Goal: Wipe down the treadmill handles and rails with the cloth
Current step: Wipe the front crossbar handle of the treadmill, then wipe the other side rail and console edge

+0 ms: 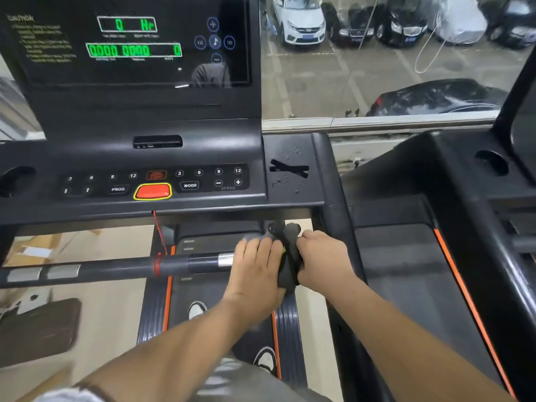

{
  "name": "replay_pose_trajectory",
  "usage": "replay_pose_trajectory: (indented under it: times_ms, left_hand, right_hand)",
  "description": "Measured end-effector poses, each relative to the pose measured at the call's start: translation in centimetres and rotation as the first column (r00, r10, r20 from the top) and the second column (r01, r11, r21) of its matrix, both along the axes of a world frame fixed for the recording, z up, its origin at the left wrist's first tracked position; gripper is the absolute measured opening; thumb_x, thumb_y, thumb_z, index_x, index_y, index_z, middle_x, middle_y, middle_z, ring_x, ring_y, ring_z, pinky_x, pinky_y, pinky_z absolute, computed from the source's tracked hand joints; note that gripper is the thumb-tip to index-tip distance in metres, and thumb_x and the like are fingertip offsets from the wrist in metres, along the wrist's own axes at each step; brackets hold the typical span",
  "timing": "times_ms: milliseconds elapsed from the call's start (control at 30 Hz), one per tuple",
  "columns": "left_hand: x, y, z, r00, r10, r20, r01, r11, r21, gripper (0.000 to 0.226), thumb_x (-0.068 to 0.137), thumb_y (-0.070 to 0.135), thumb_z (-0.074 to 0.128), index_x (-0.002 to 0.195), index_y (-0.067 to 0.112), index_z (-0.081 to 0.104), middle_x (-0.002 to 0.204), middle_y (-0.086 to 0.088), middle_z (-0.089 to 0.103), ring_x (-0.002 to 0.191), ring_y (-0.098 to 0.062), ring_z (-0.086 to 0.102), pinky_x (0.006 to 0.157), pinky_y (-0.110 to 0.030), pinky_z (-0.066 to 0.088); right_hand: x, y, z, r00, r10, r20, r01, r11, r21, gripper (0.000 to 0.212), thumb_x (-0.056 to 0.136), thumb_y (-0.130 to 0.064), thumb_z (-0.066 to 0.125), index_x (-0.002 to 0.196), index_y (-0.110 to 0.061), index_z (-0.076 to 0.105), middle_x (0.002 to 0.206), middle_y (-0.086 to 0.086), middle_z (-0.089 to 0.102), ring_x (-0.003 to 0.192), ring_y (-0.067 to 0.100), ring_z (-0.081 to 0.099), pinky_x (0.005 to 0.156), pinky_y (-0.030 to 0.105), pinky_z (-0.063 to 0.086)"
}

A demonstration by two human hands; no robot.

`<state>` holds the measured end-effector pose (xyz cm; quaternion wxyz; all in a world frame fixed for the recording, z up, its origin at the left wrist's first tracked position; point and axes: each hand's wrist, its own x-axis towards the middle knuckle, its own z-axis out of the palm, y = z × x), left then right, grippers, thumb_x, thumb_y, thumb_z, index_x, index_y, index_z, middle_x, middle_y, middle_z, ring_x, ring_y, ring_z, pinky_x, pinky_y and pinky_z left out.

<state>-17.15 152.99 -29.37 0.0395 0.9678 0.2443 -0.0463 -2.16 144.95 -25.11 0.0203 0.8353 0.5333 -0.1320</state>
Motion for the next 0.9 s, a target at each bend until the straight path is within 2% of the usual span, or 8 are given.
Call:
replay_pose_trajectory:
  times_ms: [100,233,367,467,567,733,833,900]
  left_hand:
    - [2.5,1.9,1.3,0.999,0.034,-0.017,-0.035,0.993,-0.115,0.044,0.085,0.052,0.045,0.116,0.022,0.05,0.11,-0.001,0.06,0.098,-0.03,0.058,0.085,-0.044,0.046]
    - [5.5,4.1,3.5,0.969,0.142,-0.204,-0.218,0.88,-0.423,0.039,0.107,0.05,0.02,0.13,0.035,0.048,0.124,-0.006,0.068,0.116,-0.034,0.063,0.094,-0.043,0.048]
    - [3.2,0.4,2.4,0.99,0.137,0.022,-0.134,0.985,-0.109,0.032,0.097,0.044,0.04,0.122,0.027,0.051,0.114,0.001,0.064,0.103,-0.029,0.058,0.09,-0.041,0.042]
    - [0.9,-2.6,0.6,0.999,0.043,0.019,-0.042,0.998,-0.039,0.077,0.079,0.04,0.061,0.146,0.011,0.038,0.142,-0.005,0.044,0.132,-0.031,0.042,0.12,-0.051,0.024]
    - [2.4,-2.9,-0.1,1.0,0.006,0.023,-0.007,1.0,0.023,0.094,0.08,0.045,0.064,0.157,0.009,0.023,0.153,-0.007,0.034,0.141,-0.033,0.035,0.123,-0.056,0.017]
    - [6.4,-0.2,1.5,0.995,-0.091,-0.048,0.088,0.994,-0.07,0.055,0.092,0.051,0.048,0.137,0.02,0.04,0.12,-0.002,0.058,0.105,-0.03,0.059,0.084,-0.043,0.042]
    - [8.7,2.2,2.1,0.992,-0.019,-0.124,-0.033,0.913,-0.407,0.042,0.103,0.057,0.029,0.127,0.028,0.047,0.122,-0.001,0.065,0.112,-0.032,0.064,0.088,-0.042,0.047]
    - [9.0,1.6,1.8,0.991,0.026,-0.132,-0.078,0.912,-0.403,0.042,0.104,0.056,0.028,0.132,0.03,0.048,0.124,-0.002,0.064,0.115,-0.033,0.063,0.093,-0.043,0.047]
  right_hand:
    - [0.5,0.7,1.6,0.995,-0.069,-0.067,0.065,0.996,-0.061,0.013,0.082,-0.018,0.06,0.09,-0.021,0.05,0.093,-0.003,0.056,0.098,0.026,0.061,0.066,0.028,0.038]
    - [2.2,-0.5,4.2,0.959,-0.178,-0.221,0.201,0.976,0.085,0.02,0.091,-0.014,0.053,0.087,-0.029,0.066,0.084,-0.007,0.064,0.094,0.029,0.057,0.064,0.023,0.042]
    - [3.8,-3.5,5.7,0.815,-0.437,-0.382,0.554,0.78,0.29,0.04,0.108,-0.031,0.041,0.14,-0.015,0.059,0.139,0.002,0.062,0.13,0.024,0.052,0.105,0.035,0.039]
    - [4.5,-4.6,4.7,0.699,-0.58,-0.418,0.654,0.755,0.044,0.049,0.106,-0.049,0.036,0.13,-0.009,0.053,0.129,0.011,0.059,0.119,0.033,0.054,0.097,0.044,0.043]
    - [4.1,-5.2,3.6,0.639,-0.609,-0.47,0.652,0.753,-0.089,0.049,0.09,-0.06,0.059,0.112,-0.017,0.056,0.108,0.003,0.066,0.098,0.026,0.063,0.085,0.041,0.054]
    - [4.4,-4.8,2.6,0.698,-0.608,-0.377,0.624,0.776,-0.096,0.05,0.078,-0.043,0.076,0.116,-0.016,0.057,0.107,0.004,0.069,0.095,0.027,0.067,0.083,0.041,0.059]
    - [4.7,-4.4,2.7,0.684,-0.625,-0.376,0.641,0.761,-0.1,0.052,0.076,-0.039,0.079,0.117,-0.016,0.057,0.107,0.004,0.068,0.098,0.028,0.067,0.081,0.037,0.057]
    - [4.6,-4.4,2.5,0.687,-0.628,-0.366,0.647,0.758,-0.087,0.052,0.076,-0.039,0.078,0.116,-0.016,0.056,0.106,0.004,0.068,0.097,0.028,0.066,0.08,0.037,0.056]
